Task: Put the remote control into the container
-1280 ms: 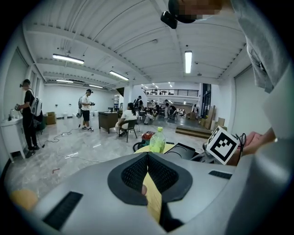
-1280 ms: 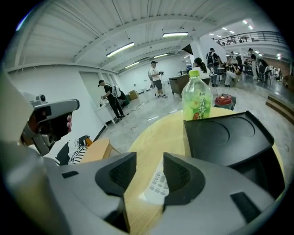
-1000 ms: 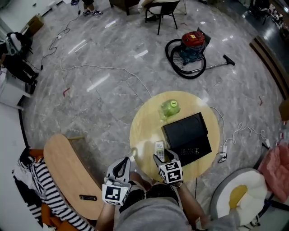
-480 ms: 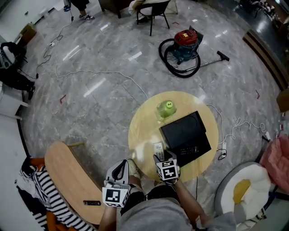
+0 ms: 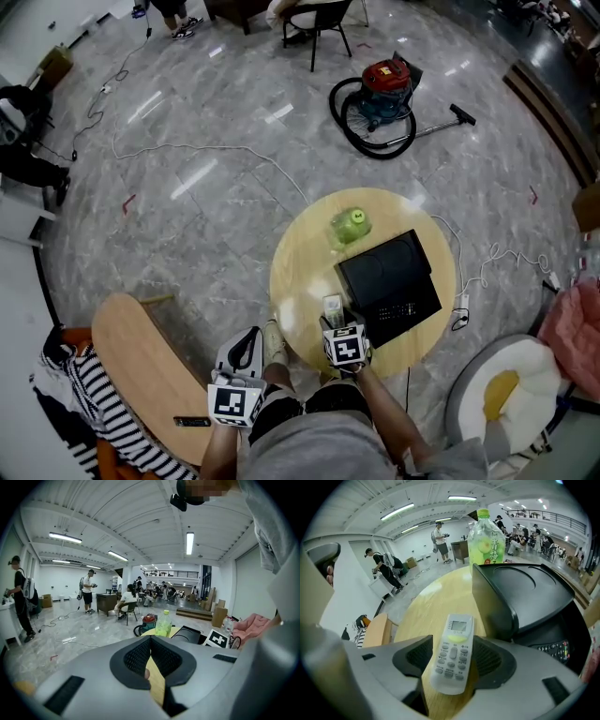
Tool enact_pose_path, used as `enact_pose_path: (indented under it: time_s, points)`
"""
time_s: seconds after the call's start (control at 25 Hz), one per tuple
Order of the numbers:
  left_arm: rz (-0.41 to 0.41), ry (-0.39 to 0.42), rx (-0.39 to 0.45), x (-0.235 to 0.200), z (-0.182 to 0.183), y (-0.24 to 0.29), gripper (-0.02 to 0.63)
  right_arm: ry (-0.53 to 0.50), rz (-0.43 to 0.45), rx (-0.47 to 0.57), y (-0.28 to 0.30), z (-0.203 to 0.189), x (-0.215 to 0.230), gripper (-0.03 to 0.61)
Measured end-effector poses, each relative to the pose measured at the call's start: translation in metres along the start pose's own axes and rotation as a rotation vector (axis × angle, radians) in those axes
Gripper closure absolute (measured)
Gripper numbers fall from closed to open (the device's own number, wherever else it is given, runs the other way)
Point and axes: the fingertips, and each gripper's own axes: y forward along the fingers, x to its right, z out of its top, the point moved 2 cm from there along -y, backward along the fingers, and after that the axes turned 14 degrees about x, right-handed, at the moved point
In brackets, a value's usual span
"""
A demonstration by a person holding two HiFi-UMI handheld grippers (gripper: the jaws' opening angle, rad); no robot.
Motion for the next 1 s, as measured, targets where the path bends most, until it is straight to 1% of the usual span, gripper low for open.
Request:
enact_pose_path:
  time_s: [0.16,0.32,0.52,1.0]
  points:
    - [0.011,-0.001,-0.007,-0.002,-0.003,-0.003,0.606,-0.007,-0.007,-0.009,0.004,-0.004,0.001,0.324]
    - [0.023,-0.002,-0.008,-0.004,-0.003,-0.006,0.606,0.01,-0.017,-0.048,0.006,-0.012,0.002,0.324]
    - [0.032,-0.007,-0.006,-0.006,-0.003,-0.008,0.606,0.005,-0.026,-0.038,0.008,-0.012,0.002,0.325]
    - [0.032,-0.003,-0.001,-0.003,-0.004,-0.007,0.606,-0.016,-0.027,-0.052,0.009,-0.014,0.004,0.325]
